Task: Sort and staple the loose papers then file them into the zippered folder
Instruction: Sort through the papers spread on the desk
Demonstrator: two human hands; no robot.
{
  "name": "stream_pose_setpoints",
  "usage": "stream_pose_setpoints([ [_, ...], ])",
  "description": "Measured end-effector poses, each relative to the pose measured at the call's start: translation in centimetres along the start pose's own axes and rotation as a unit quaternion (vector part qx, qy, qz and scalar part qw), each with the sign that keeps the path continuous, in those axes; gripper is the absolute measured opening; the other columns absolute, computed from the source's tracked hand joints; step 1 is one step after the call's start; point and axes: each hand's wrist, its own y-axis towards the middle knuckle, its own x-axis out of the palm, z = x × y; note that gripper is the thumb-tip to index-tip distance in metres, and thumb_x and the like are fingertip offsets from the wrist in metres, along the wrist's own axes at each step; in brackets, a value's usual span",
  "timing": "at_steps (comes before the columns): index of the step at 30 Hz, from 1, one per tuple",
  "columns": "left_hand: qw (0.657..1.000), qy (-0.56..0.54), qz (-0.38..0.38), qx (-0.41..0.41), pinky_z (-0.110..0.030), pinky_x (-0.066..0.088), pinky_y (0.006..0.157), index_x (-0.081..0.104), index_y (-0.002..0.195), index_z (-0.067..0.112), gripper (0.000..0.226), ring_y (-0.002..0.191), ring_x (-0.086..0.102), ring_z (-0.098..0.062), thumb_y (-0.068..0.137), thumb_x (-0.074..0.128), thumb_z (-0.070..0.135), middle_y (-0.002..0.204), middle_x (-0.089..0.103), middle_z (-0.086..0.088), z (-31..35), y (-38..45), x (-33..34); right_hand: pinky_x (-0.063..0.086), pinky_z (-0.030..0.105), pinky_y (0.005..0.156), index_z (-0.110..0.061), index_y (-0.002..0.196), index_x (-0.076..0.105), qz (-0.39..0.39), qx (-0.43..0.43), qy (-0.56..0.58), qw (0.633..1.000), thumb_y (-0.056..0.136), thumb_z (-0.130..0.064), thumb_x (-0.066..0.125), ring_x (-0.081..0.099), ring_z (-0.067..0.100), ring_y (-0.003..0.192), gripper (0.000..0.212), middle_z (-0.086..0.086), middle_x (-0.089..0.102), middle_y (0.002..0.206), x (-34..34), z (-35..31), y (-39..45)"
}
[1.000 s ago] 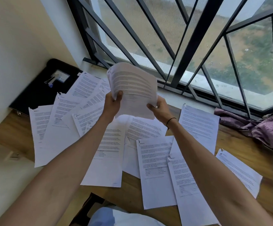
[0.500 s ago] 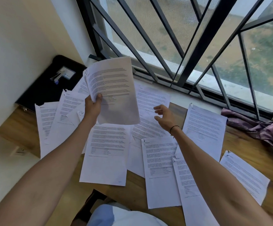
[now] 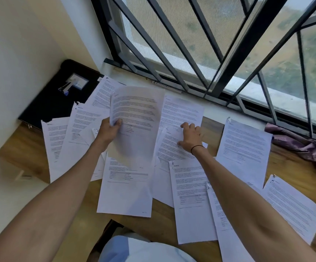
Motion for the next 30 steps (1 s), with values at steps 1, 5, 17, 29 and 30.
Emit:
stream_pose_setpoints([
  [1,1.0,-0.001,0.002,-0.005,-0.036,0.049,0.101,0.061,0.139,0.012,0.036,0.117,0.06,-0.022,0.105,0.058,0.024,0.124,0.066,-0.003,-0.2,0.1,0.0,0.034,0.047,0.099,-0.022,0.132,0.042,0.001,0.004,-0.007,1.0,0.076,-0.021,0.081,0.038,0.033,0.122,0.068,0.009,0.044,0.131,0.1,-0.2,0.1],
  [5,1.0,0.008,-0.002,-0.01,-0.035,0.048,0.102,0.06,0.14,0.011,0.037,0.119,0.06,-0.023,0.105,0.058,0.023,0.125,0.066,-0.003,-0.7,0.5,-0.2,0.034,0.048,0.1,-0.022,0.123,0.045,-0.008,0.025,-0.002,1.0,0.075,-0.016,0.08,0.039,0.033,0.121,0.06,0.009,0.047,0.127,0.3,-0.6,0.9],
  [17,0.999,0.014,-0.046,-0.022,-0.036,0.049,0.102,0.06,0.137,0.016,0.034,0.117,0.061,-0.022,0.105,0.059,0.026,0.124,0.066,-0.003,-0.8,0.8,-0.1,0.055,0.049,0.084,-0.02,0.075,0.055,0.027,0.004,0.105,0.994,0.089,-0.008,0.061,0.063,0.03,0.082,0.019,0.004,0.066,0.086,-3.4,-0.8,2.8],
  [29,0.959,0.079,-0.253,0.1,-0.034,0.046,0.107,0.04,0.152,0.033,0.062,0.134,0.053,-0.01,0.097,0.065,0.047,0.145,0.056,0.009,1.6,0.6,4.2,0.045,0.024,0.069,-0.013,0.085,0.068,0.064,-0.149,0.19,0.968,0.091,-0.006,0.074,0.054,0.009,0.073,0.011,0.0,0.062,0.084,-13.9,-4.6,4.7],
  [30,0.958,0.074,-0.259,0.1,-0.034,0.046,0.107,0.039,0.152,0.033,0.063,0.134,0.053,-0.01,0.097,0.066,0.047,0.145,0.055,0.01,1.9,0.8,4.5,0.044,0.022,0.069,-0.013,0.086,0.068,0.053,-0.167,0.187,0.967,0.092,-0.007,0.074,0.053,0.006,0.072,0.01,-0.001,0.062,0.083,-14.9,-5.1,4.8],
])
